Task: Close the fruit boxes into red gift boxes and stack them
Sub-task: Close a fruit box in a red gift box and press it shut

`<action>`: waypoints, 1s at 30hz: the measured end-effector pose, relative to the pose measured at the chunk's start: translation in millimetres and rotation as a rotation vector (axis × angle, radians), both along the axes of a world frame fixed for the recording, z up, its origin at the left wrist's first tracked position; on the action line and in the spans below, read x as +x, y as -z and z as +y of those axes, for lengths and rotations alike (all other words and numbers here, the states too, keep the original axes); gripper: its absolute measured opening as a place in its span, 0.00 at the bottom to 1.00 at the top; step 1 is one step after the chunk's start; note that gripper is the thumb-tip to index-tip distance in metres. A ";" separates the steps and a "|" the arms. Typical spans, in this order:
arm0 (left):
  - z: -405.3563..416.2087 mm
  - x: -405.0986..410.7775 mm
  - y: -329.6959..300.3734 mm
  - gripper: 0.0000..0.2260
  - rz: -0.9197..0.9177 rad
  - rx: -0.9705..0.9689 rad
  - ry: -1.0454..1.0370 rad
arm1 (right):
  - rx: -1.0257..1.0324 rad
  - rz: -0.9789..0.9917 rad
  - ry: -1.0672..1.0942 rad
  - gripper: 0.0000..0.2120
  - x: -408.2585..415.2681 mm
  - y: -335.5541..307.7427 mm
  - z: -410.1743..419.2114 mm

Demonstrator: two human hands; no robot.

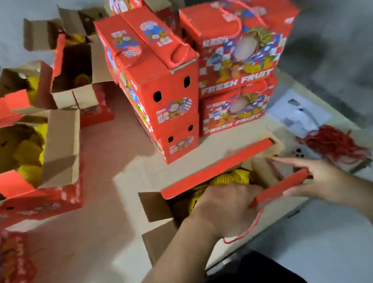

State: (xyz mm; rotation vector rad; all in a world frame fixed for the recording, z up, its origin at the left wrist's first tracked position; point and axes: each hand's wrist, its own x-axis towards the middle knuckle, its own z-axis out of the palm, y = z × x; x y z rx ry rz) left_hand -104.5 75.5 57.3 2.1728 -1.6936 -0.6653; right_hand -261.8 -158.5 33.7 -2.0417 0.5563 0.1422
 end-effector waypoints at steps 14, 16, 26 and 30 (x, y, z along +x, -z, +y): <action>-6.5 37.9 23.9 0.23 -0.273 -0.216 -0.625 | -0.058 -0.133 -0.107 0.43 3.0 20.7 -39.7; 10.0 44.8 31.2 0.23 -0.397 -0.181 -0.782 | -0.033 -0.165 -0.101 0.44 7.8 27.7 -37.1; 32.1 41.0 48.0 0.15 -0.102 -0.354 -1.042 | 0.113 -0.325 -0.189 0.39 12.6 38.0 -35.2; 41.7 31.5 36.0 0.20 0.543 -0.778 -1.140 | 0.154 -0.365 -0.169 0.37 1.5 41.5 -32.9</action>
